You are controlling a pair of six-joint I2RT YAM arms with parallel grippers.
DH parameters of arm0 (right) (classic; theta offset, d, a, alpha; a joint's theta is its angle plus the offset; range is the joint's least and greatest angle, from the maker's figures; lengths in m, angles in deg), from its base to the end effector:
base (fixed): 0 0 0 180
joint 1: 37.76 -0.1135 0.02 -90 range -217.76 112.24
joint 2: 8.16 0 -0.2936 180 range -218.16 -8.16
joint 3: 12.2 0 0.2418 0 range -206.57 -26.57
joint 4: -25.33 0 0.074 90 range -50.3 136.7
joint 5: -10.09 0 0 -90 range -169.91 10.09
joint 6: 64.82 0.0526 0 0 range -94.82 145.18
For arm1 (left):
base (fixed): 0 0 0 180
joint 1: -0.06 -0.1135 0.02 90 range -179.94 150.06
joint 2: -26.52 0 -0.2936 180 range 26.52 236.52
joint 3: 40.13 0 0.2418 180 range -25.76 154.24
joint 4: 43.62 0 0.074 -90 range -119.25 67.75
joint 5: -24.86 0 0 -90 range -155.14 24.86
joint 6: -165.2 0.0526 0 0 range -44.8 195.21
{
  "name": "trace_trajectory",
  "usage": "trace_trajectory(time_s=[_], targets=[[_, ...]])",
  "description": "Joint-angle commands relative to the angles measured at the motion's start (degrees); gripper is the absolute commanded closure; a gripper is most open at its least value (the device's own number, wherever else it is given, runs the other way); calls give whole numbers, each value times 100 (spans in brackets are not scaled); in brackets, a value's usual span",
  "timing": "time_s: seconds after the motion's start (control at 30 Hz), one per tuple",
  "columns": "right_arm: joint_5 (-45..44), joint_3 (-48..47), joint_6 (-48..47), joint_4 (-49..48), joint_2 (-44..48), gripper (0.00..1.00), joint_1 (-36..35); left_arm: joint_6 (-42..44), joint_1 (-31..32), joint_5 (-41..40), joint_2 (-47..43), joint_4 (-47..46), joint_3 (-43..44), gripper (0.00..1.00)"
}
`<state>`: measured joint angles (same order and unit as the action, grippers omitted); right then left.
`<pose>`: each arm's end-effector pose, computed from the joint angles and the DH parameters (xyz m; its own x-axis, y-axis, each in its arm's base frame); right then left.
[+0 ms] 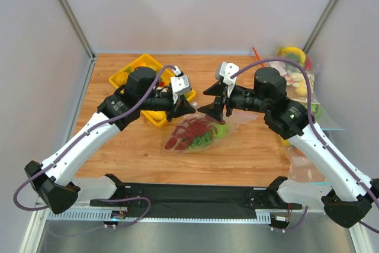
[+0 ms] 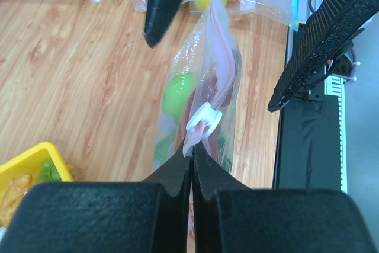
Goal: Open the zip-top bag and remove the fake food
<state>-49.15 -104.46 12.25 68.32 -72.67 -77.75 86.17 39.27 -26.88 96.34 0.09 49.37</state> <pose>0.1533 0.1637 0.4598 0.0119 -0.2410 -0.9705 -0.9518 0.2948 -0.0849 0.1744 -0.1844 0.4236 -0.1319 0.3005 -0.9446 0.9776 0.1973 -0.0737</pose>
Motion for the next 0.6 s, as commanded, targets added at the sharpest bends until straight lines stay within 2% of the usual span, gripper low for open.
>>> trace_trajectory(time_s=[0.0, 0.2, 0.33, 0.4, 0.57], targets=[[386, 2, 133, -304, 0, 40, -18, 143, -9, -12, -56, -183, 63, 100], [535, -7, 212, -454, -176, 45, -18, 134, -9, 6, -57, -183, 63, 100], [615, 2, 229, -594, -246, 45, -18, 134, -9, 15, -56, -166, 72, 100], [615, 2, 229, -621, -299, 42, -18, 134, -9, 15, -65, -157, 63, 100], [606, -51, 212, -603, -422, 44, -18, 143, -18, 15, -91, -148, 72, 100]])
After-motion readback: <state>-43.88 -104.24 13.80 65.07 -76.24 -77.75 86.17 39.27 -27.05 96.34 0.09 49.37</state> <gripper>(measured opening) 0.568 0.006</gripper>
